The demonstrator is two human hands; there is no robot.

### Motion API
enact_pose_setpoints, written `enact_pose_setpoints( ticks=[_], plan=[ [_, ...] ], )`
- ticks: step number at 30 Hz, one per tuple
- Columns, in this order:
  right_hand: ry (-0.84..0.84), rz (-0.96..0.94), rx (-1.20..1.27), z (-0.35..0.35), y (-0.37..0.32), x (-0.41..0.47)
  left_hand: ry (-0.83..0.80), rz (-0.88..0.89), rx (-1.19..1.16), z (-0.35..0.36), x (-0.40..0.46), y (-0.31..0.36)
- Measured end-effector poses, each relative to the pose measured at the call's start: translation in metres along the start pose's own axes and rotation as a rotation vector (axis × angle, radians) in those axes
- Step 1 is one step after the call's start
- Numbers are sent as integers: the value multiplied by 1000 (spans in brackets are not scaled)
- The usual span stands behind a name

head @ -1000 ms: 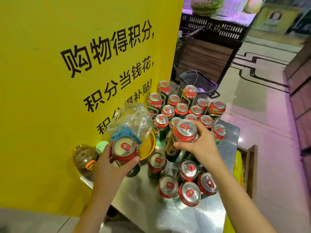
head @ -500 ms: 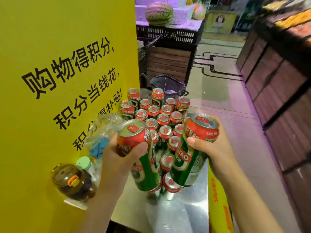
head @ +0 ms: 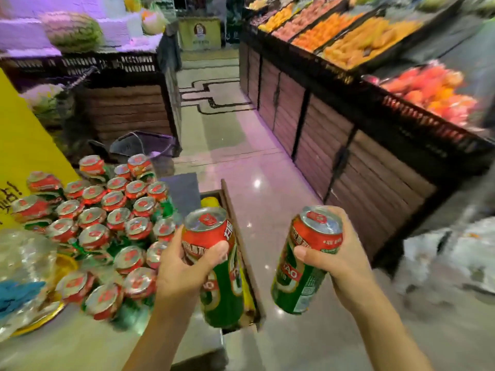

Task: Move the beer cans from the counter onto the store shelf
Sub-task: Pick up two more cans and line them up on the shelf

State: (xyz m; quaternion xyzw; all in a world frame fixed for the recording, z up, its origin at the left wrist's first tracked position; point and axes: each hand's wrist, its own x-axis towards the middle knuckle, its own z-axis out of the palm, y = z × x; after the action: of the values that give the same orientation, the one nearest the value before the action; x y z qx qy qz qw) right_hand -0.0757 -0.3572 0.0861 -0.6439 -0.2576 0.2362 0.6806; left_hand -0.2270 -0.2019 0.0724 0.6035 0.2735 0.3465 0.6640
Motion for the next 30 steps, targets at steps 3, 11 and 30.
enact_pose_setpoints(
  ticks=[3, 11, 30],
  plan=[
    [230, 6, -29, -78, 0, -39, -114, -67, -14, 73, -14, -13],
    [704, 44, -33, -240, -4, -179, -586, -185, -10, 256, -96, -41],
    [1730, -11, -22, -364, -14, -416, -1575, -299, 58, 550, -275, -63]
  ],
)
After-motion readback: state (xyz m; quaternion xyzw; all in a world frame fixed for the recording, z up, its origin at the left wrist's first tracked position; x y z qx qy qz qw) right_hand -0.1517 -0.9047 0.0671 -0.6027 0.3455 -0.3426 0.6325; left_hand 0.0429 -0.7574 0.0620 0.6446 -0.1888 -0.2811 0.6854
